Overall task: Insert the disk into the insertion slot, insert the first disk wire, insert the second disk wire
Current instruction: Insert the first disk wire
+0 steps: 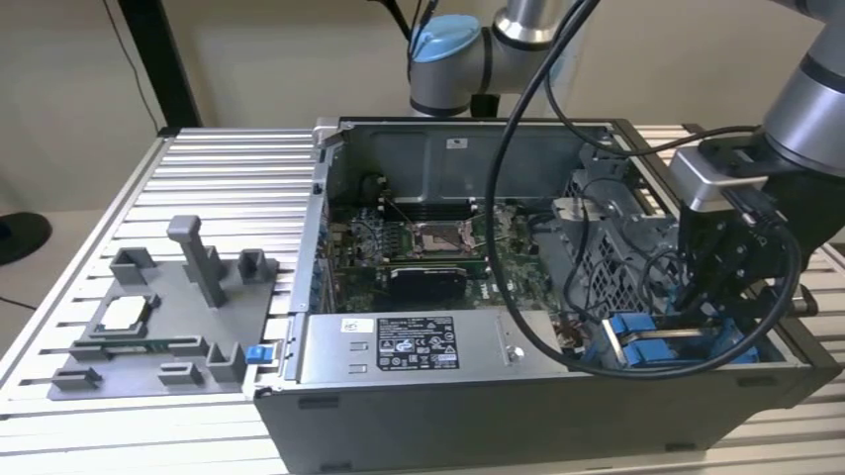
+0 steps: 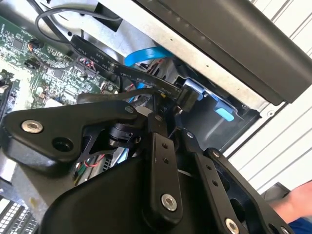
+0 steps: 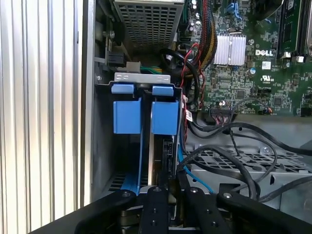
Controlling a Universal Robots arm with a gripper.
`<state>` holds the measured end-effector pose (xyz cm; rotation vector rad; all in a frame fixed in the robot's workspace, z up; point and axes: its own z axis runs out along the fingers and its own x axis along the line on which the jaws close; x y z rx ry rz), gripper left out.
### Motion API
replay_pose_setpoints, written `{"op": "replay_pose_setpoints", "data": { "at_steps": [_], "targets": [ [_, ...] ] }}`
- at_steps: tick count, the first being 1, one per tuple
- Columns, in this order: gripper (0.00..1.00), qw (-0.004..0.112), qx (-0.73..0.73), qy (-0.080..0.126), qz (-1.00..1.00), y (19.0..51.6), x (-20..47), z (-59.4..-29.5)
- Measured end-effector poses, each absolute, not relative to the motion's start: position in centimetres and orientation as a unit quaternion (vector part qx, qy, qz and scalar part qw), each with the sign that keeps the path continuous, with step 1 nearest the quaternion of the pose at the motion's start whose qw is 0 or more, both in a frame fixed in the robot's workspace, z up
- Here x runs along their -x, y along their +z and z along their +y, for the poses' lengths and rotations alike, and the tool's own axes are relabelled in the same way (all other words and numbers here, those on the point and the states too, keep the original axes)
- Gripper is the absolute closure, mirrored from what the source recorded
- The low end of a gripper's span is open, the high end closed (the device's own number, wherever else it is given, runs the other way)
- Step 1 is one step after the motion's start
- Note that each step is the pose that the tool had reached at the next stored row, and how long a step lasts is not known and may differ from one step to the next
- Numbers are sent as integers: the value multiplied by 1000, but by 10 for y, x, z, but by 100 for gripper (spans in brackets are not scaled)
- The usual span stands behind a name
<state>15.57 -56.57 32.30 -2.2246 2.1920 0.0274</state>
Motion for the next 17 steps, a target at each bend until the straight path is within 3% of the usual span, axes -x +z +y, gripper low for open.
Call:
{"op": "replay_pose_setpoints", "data": {
  "at_steps": [9,17],
  "targets": [
    [100,11,712,11,702,321,-156,-566],
    [100,10,712,11,702,353,-156,-566]
  ]
}}
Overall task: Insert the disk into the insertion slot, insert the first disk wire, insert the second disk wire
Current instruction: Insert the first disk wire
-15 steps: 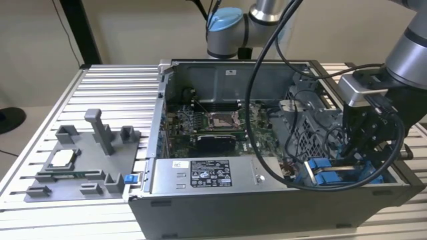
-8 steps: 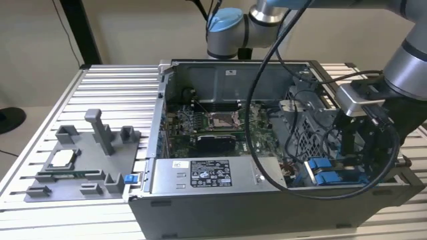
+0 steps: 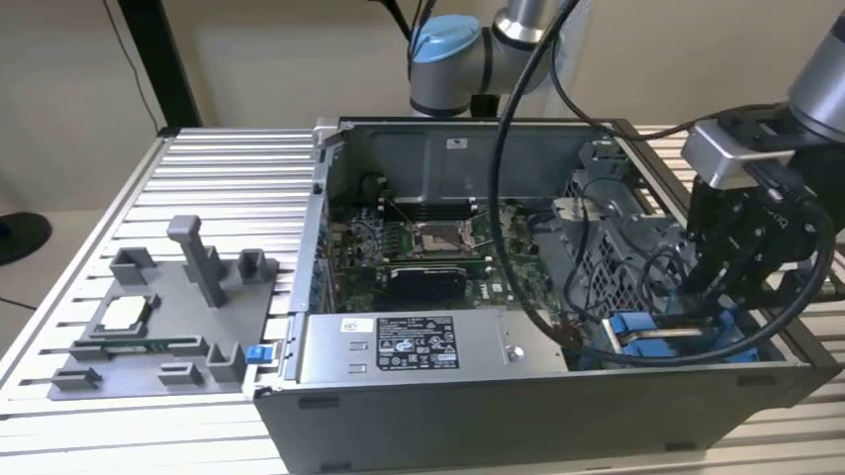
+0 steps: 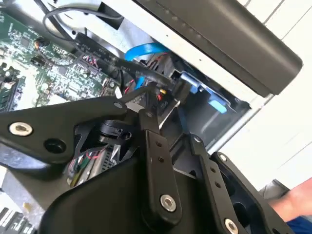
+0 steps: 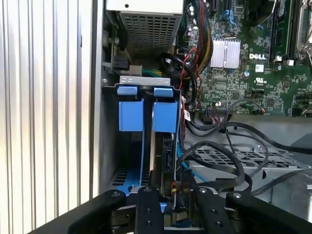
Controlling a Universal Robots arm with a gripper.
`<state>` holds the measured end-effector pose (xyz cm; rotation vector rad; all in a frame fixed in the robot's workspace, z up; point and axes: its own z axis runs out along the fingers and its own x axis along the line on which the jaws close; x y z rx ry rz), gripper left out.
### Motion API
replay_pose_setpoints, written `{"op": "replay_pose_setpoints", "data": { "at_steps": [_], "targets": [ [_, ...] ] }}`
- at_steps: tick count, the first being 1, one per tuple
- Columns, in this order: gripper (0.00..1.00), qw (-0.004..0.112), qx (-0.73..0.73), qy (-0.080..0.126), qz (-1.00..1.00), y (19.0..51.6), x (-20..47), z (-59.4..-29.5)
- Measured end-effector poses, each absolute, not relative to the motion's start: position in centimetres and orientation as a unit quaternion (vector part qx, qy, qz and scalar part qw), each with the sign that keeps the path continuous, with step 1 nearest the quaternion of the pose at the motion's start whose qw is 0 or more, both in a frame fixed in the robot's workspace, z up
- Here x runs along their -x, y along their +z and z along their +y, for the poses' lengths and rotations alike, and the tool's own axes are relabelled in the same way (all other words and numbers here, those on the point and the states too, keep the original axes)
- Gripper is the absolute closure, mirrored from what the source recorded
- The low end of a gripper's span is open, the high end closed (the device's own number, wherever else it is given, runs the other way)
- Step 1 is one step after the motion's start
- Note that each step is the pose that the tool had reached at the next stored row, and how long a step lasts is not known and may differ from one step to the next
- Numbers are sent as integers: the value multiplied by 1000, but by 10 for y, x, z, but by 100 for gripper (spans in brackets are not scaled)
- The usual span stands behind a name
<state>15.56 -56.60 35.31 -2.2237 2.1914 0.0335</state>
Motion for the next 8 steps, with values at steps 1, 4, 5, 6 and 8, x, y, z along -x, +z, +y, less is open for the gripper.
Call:
{"op": "replay_pose_setpoints", "data": {
  "at_steps": [1,4,5,6,8],
  "targets": [
    [100,9,712,10,702,358,-156,-566],
    [100,9,712,11,702,372,-156,-566],
    [100,9,712,11,702,376,-156,-566],
    [100,9,712,11,702,380,-156,-566],
    [100,9,712,11,702,390,-156,-566]
  ]
}}
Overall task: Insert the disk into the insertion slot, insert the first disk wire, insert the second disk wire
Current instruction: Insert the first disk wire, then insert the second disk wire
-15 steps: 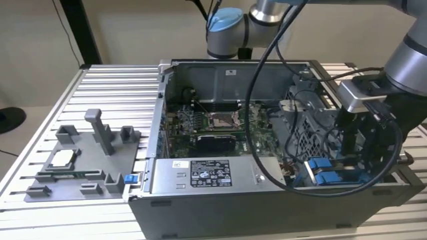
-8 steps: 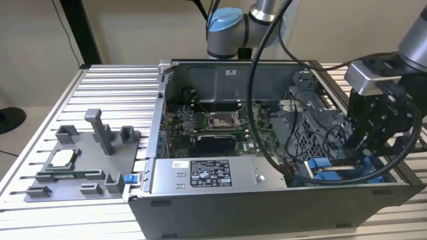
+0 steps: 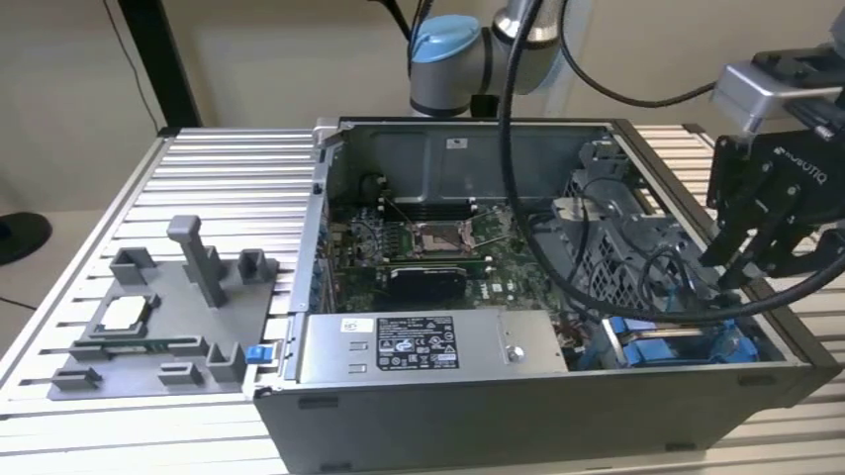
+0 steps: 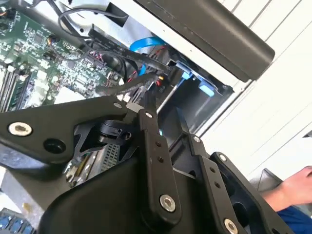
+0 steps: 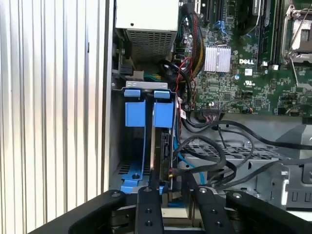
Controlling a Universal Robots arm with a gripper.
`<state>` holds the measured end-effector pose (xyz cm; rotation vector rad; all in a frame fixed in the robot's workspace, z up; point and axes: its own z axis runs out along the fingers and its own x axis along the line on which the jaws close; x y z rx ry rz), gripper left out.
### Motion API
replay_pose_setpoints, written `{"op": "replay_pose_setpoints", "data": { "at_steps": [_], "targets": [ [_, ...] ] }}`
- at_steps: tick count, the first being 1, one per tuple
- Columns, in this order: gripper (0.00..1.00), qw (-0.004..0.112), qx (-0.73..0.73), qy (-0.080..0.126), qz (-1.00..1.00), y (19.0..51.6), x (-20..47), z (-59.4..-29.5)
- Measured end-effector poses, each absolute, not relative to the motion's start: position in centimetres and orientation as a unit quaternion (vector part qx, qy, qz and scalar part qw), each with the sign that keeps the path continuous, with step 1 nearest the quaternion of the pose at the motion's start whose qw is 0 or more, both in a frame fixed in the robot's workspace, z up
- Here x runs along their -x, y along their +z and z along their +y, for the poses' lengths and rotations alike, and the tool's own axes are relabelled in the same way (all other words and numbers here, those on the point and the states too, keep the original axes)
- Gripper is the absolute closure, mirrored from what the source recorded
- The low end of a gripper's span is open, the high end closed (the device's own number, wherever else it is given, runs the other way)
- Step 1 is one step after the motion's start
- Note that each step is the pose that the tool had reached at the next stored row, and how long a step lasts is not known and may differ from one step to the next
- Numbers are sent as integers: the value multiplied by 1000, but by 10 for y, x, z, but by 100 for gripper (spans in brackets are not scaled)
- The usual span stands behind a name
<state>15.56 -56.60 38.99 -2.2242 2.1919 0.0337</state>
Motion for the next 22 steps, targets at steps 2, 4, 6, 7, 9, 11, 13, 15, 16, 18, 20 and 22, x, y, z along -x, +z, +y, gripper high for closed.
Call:
{"op": "replay_pose_setpoints", "data": {
  "at_steps": [2,4,6,7,9,11,13,15,16,18,20,22],
  "targets": [
    [100,9,712,11,702,393,-156,-566],
    [100,9,712,11,702,393,-156,-566],
    [100,9,712,11,702,393,-156,-566],
    [100,9,712,11,702,393,-156,-566],
    [100,9,712,11,702,393,-156,-566],
    [100,8,712,12,702,393,-158,-566],
    [100,6,712,14,702,393,-162,-566],
    [100,3,712,17,702,393,-168,-566],
    [100,1,712,19,702,393,-171,-566],
    [100,-2,712,22,702,393,-176,-566],
    [100,-5,712,25,702,393,-180,-566],
    [100,-7,712,27,702,393,-183,-566]
  ]
}}
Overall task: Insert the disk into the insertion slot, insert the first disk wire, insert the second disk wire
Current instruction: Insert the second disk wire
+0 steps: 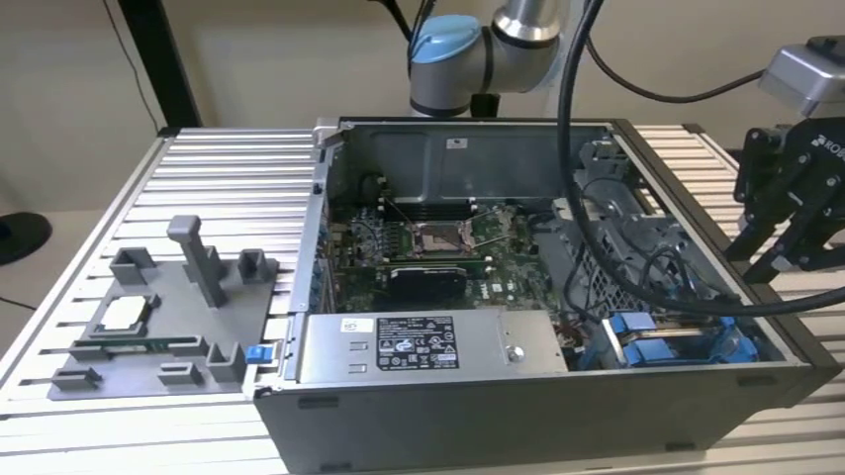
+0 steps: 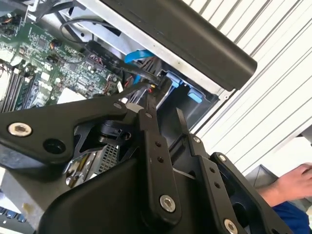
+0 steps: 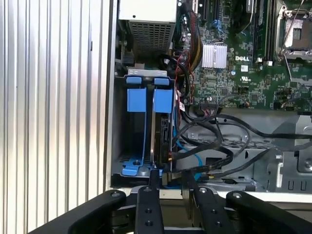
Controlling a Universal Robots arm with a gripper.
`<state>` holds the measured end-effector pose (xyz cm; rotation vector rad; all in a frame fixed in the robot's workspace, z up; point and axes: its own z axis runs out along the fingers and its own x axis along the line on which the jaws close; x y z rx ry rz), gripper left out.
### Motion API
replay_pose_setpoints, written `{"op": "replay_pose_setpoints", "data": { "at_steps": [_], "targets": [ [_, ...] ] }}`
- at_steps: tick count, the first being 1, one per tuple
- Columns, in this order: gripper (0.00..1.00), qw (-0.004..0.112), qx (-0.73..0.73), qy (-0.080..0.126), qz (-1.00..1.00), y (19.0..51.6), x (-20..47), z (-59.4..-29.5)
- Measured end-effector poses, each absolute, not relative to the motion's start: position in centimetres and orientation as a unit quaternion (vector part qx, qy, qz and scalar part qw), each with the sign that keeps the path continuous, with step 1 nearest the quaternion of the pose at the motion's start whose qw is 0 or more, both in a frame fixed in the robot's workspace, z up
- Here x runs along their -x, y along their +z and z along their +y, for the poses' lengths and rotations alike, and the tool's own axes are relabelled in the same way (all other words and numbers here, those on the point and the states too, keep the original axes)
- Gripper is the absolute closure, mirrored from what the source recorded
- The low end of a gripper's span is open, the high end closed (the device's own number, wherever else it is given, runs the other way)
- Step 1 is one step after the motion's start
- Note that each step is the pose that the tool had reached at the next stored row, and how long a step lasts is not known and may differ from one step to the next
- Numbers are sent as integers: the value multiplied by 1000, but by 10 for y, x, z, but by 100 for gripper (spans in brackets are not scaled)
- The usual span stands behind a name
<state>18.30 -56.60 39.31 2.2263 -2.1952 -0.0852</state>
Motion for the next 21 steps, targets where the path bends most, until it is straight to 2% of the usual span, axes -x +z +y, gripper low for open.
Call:
{"op": "replay_pose_setpoints", "data": {
  "at_steps": [9,10,21],
  "targets": [
    [100,8,-712,-29,-702,393,-184,-566],
    [0,8,-712,-29,-702,393,-184,-566],
    [0,9,-712,-29,-702,393,-187,-566]
  ]
}}
